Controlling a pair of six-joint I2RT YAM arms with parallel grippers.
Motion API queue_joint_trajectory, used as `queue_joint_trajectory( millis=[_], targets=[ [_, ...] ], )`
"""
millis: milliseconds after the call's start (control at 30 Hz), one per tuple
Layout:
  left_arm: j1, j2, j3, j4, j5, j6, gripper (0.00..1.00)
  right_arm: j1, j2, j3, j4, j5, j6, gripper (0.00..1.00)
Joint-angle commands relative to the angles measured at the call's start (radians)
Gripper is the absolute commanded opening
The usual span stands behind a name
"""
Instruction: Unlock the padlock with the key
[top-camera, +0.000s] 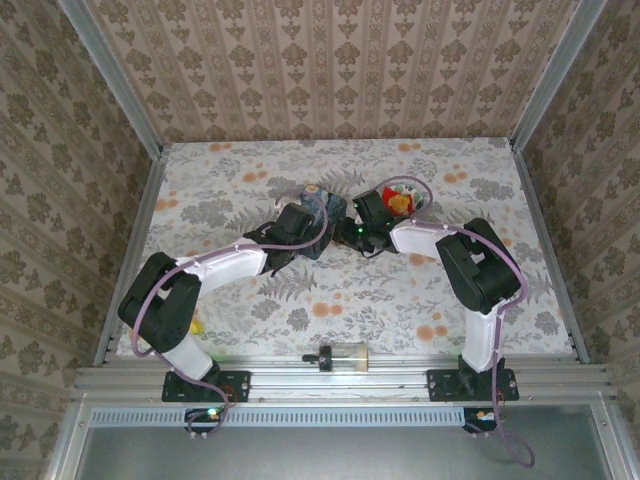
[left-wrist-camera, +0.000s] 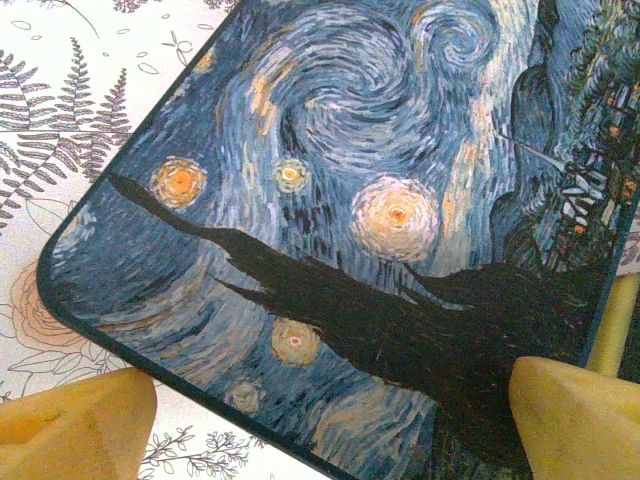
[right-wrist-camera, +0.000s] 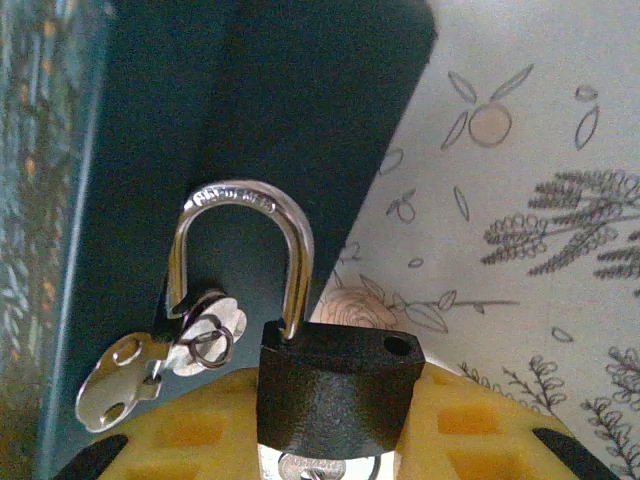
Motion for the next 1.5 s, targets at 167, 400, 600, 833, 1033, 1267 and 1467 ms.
queue_joint_trajectory(
  millis=[167, 400, 600, 833, 1033, 1267, 1467],
  targets=[
    [0.024, -0.019, -0.05, -0.069, 0.027, -0.013, 0.87, -0.006, -0.02, 0.022, 0.013, 0.036, -0.003, 0.07],
    [0.083, -0.057, -0.084, -0.028, 0.036, -0.026, 0.76, 0.0, -0.109, -0.057, -0.061, 0.064, -0.053, 0.06],
    [0.159, -0.089, -0.091, -0.024, 0.049, -0.007, 0.73, 0.025, -0.212, -0.124, -0.209, 0.131, -0.147, 0.06],
    [0.255, -0.153, -0.095, 0.049, 0.12, -0.031, 0.9, 0.07, -0.31, -0.169, -0.409, 0.206, -0.272, 0.05],
    [0.301, -0.099, -0.043, 0.13, 0.225, -0.112, 1.0, 0.075, -0.35, -0.2, -0.444, 0.233, -0.296, 0.05],
    [0.301, 0.015, 0.023, 0.144, 0.279, -0.152, 0.81, 0.075, -0.345, -0.202, -0.457, 0.248, -0.307, 0.05],
    [0.32, 0.086, 0.095, 0.155, 0.314, -0.096, 0.74, 0.075, -0.357, -0.205, -0.477, 0.243, -0.322, 0.05]
  ],
)
